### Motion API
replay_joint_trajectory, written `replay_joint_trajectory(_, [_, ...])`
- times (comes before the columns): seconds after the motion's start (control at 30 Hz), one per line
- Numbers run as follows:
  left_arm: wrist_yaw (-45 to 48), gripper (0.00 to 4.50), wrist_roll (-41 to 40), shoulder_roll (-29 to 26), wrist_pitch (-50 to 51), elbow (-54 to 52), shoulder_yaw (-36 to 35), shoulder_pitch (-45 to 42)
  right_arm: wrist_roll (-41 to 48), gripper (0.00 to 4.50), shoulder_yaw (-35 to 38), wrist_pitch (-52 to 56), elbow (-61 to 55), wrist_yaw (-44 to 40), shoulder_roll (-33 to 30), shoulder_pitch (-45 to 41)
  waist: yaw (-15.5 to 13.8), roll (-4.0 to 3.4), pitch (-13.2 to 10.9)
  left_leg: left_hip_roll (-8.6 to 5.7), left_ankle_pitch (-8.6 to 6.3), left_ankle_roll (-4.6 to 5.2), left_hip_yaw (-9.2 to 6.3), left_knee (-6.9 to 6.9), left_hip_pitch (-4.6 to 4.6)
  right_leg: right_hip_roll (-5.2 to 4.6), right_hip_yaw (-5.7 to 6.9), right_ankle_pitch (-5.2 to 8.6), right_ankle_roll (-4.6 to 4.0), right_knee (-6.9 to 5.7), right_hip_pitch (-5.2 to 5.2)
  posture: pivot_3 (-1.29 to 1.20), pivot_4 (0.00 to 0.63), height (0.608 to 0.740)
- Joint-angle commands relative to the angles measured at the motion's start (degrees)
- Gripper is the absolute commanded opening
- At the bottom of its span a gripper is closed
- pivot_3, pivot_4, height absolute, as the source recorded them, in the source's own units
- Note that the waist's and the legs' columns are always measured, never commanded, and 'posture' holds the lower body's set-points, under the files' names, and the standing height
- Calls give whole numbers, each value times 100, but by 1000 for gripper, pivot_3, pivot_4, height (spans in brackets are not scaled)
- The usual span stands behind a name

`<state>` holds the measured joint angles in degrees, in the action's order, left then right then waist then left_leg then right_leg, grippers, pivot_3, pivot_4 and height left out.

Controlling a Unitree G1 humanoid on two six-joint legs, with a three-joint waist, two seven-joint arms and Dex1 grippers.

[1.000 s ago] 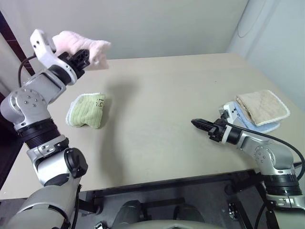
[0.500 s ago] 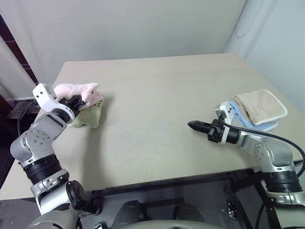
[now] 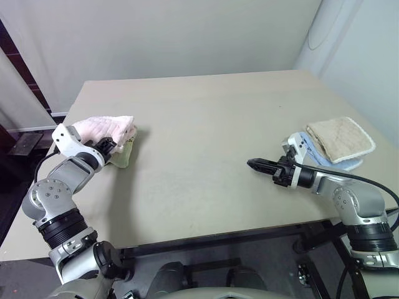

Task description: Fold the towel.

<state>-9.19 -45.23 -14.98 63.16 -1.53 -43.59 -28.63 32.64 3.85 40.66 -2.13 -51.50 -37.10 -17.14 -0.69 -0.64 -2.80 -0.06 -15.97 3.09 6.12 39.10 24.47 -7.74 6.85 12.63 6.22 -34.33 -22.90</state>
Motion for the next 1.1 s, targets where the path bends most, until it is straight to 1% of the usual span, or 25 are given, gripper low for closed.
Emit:
replay_joint_trajectory(0.03, [-176, 1958, -125, -33, -9, -81, -103, 29, 6, 0, 161, -122, -237, -45, -97, -2, -3, 1, 0, 0, 0, 0, 0, 0, 0, 0, 0, 0, 0, 0, 0, 0, 0, 720])
replay_joint_trajectory(0.1, [-94, 2685, -215, -94, 83, -139, -34, 95, -8, 0, 165, -138, -214, -51, -99, -9, -4, 2, 1, 0, 0, 0, 0, 0, 0, 0, 0, 0, 0, 0, -1, 0, 0, 720])
replay_joint_trajectory(0.13, [-122, 3120, -276, -89, 127, -144, -64, 91, -19, 0, 162, -147, -196, -57, -96, -24, -4, 2, 1, 0, 0, 0, 0, 0, 0, -1, 0, 0, 0, 0, 0, 0, 0, 720])
replay_joint_trajectory(0.23, [5, 4188, -448, -218, 346, -225, -11, 166, -36, 0, 154, -174, -156, -88, -94, -68, 1, 2, 1, 0, 0, 0, 0, 1, 0, -1, 0, 0, -1, 0, -1, 0, 0, 720])
replay_joint_trajectory(0.27, [42, 4462, -602, -285, 527, -251, -58, 185, -36, 0, 160, -185, -136, -104, -98, -78, 4, 2, 1, 0, 0, 0, 0, 1, 0, -1, 0, 0, -1, 0, -2, 0, 0, 720])
replay_joint_trajectory(0.47, [335, 4462, -1403, -919, 1691, -277, -298, 438, -40, 0, 161, -258, -43, -214, -118, -117, 33, 2, 1, 2, 0, 0, 0, 0, 1, 2, -2, 1, -2, -4, -9, 0, 0, 720])
replay_joint_trajectory(0.6, [1062, 4462, -1958, -1530, 2485, -439, -202, 822, -103, 0, 115, -337, -43, -266, -125, -127, 39, 2, 1, 2, 0, -2, 1, 0, 1, 1, -3, 10, -18, -5, -10, 0, 0, 720])
replay_joint_trajectory(0.67, [1630, 4462, -2155, -1885, 2588, -558, -85, 1080, -124, 0, 126, -365, -68, -258, -121, -99, 41, 2, 1, 2, 2, -6, 0, 0, 1, 1, -3, 10, -20, -7, -13, 0, 0, 720])
replay_joint_trajectory(0.7, [2036, 4462, -2174, -2131, 2542, -708, 100, 1314, -127, 0, 146, -379, -101, -249, -122, -69, 49, 2, 1, 2, 2, -7, 0, -1, 0, 1, -3, 11, -20, -8, -13, 0, 0, 720])
replay_joint_trajectory(0.77, [3076, 4462, -2001, -2628, 2057, -1223, 655, 1909, -121, 0, 212, -398, -188, -213, -132, 7, 71, 0, 1, 1, 2, -10, 6, -9, 1, 0, -12, 12, -23, -10, -22, 0, 0, 720])
replay_joint_trajectory(0.8, [3632, 4462, -1769, -2881, 1630, -1506, 996, 2227, -117, 0, 255, -415, -243, -194, -139, 52, 85, -1, 1, 1, 3, -12, 12, -17, 1, 1, -18, 13, -24, -10, -29, 0, 0, 720])
replay_joint_trajectory(0.83, [4319, 4462, -1398, -3040, 877, -1796, 1331, 2539, -108, 0, 329, -486, -328, -178, -138, 126, 83, -7, 2, 1, 3, -14, 22, -28, 0, -1, -24, 14, -26, -9, -35, 0, 0, 720])
replay_joint_trajectory(0.9, [5485, 4462, -897, -2989, -507, -2131, 1725, 2886, -98, 0, 557, -761, -502, -67, -49, 286, 59, -5, 5, -5, 15, -35, 47, -71, -2, -6, -40, 10, -34, 3, -52, 0, 0, 720])
replay_joint_trajectory(0.93, [5932, 4462, -731, -2973, -988, -2210, 1912, 2975, -66, 0, 632, -793, -582, -50, -54, 361, 38, -4, 5, -8, 29, -58, 62, -105, -5, -9, -45, 3, -46, 22, -58, 0, 0, 720])
replay_joint_trajectory(1.0, [6373, 4462, -357, -3055, -1536, -2218, 2439, 2962, 16, 0, 746, -727, -732, -34, -109, 501, 18, -3, 6, 5, 41, -79, 85, -132, -3, -2, -53, -1, -55, 21, -79, 0, 0, 720])
replay_joint_trajectory(1.1, [6657, 4462, 405, -2831, -2460, -1840, 3317, 2492, 139, 0, 1054, -657, -926, 206, -46, 664, -18, -4, 11, 35, 61, -109, 139, -182, -17, 5, -64, 3, -89, 18, -87, 0, 0, 720])
